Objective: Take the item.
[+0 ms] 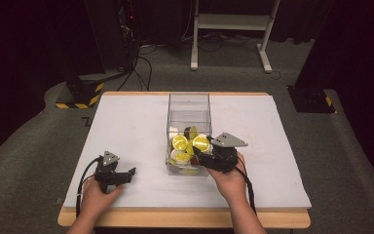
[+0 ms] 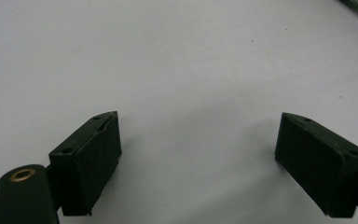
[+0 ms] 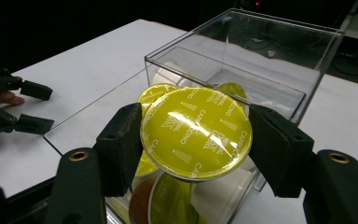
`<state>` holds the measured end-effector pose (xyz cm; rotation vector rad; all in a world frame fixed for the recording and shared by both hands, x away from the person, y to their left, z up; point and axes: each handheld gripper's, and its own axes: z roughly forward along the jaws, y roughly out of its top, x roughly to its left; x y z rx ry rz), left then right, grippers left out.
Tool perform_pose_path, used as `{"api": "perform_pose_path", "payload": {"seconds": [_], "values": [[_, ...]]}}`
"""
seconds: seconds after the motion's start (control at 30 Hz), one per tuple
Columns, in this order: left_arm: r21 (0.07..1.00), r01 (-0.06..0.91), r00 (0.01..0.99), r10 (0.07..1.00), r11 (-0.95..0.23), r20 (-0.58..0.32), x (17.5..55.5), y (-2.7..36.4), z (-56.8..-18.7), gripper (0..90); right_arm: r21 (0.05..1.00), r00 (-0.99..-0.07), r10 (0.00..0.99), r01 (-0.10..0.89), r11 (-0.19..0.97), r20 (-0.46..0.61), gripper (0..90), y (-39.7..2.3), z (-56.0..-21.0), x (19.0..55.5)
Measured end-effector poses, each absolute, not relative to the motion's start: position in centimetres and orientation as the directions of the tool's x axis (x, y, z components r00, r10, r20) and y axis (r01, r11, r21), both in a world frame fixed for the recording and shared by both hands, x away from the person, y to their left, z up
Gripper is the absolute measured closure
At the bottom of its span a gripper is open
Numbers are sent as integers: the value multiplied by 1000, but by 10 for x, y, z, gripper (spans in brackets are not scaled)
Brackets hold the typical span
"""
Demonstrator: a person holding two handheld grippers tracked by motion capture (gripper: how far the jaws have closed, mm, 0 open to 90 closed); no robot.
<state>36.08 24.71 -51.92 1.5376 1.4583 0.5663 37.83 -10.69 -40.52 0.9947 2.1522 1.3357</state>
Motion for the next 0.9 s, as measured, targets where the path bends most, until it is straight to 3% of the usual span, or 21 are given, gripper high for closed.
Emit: {"api": "perform_pose_path", "payload": {"seconds": [0.9], "values": [[841,528,195,947,117,-254,361,247,-519,144,901,-569,822,365,236,15,381,-144,-399,384]]}}
